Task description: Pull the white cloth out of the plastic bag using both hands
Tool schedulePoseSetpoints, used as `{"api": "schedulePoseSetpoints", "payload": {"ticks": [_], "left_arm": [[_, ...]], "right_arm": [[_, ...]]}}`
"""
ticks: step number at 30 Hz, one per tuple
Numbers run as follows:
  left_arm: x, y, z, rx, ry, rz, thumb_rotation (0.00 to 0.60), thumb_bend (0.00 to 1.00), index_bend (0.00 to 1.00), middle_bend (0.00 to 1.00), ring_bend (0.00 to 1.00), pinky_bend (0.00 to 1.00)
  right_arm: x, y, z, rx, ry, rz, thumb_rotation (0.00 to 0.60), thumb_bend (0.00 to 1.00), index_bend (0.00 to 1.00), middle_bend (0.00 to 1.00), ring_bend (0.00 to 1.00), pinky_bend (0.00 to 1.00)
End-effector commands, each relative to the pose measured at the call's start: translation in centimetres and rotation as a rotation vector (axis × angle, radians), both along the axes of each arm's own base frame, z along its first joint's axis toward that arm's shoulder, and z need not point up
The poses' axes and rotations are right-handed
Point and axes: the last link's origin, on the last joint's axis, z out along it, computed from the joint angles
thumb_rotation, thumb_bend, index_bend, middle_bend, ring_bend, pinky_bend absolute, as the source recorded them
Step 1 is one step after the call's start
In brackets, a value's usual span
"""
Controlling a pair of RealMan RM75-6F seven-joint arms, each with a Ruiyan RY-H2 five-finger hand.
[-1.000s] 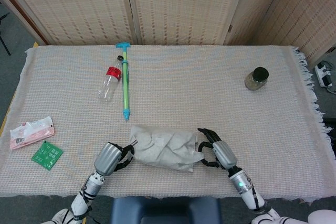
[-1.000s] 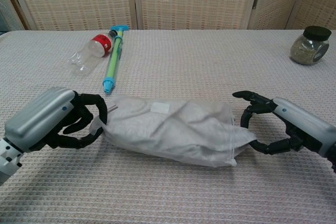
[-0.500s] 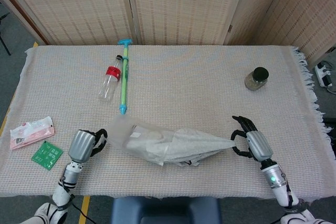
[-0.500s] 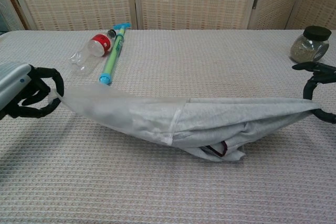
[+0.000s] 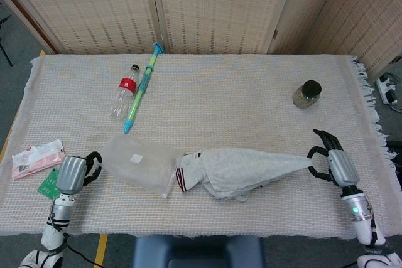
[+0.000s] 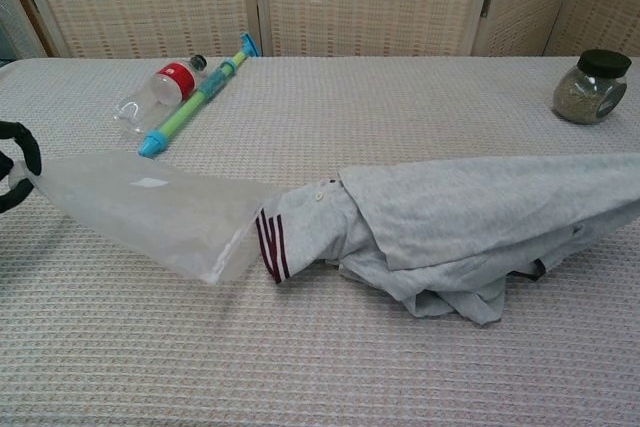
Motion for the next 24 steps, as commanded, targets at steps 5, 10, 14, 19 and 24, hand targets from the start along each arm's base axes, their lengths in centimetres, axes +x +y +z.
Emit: {"api": "schedulePoseSetpoints", "payload": {"ticks": [5, 10, 14, 19, 24], "left_arm": [[-0.1, -1.9, 2.4, -0.109, 0.01, 0.134, 0.46, 0.24, 0.32, 0.75, 0.76, 0.88], [-0.3, -2.9, 6.9, -0.101, 0.062, 0.292, 0.441, 0.2, 0.22, 0.35, 0.35, 0.47], [0.0, -3.9, 9.8, -0.069, 0.07, 0.357, 0.44, 0.2, 0.22, 0.29, 0.23, 0.33], [0.2, -6.3, 11.5, -0.129, 0.062, 0.423, 0.441, 0.2, 0.22, 0.25, 0.17, 0.26], [-0.3, -8.1, 12.2, -0.159, 0.067, 0.436, 0.438, 0.18, 0.22, 0.22, 0.14, 0.23]], "right_arm": [[0.2, 1.4, 2.9, -0.015, 0.119, -0.019, 0.6, 0.15, 0.0, 0.0, 0.0, 0.0], [1.1, 3.5, 5.8, -0.059, 0.215, -0.047, 0.6, 0.04, 0.0, 0.0, 0.0, 0.0], [2.0, 5.0, 6.8, -0.088, 0.298, -0.071, 0.6, 0.03, 0.0, 0.0, 0.0, 0.0], [3.2, 6.5, 6.6, -0.116, 0.351, -0.096, 0.6, 0.03, 0.0, 0.0, 0.0, 0.0], [3.8, 7.6, 6.0, -0.12, 0.365, -0.096, 0.6, 0.02, 0.0, 0.0, 0.0, 0.0]]}}
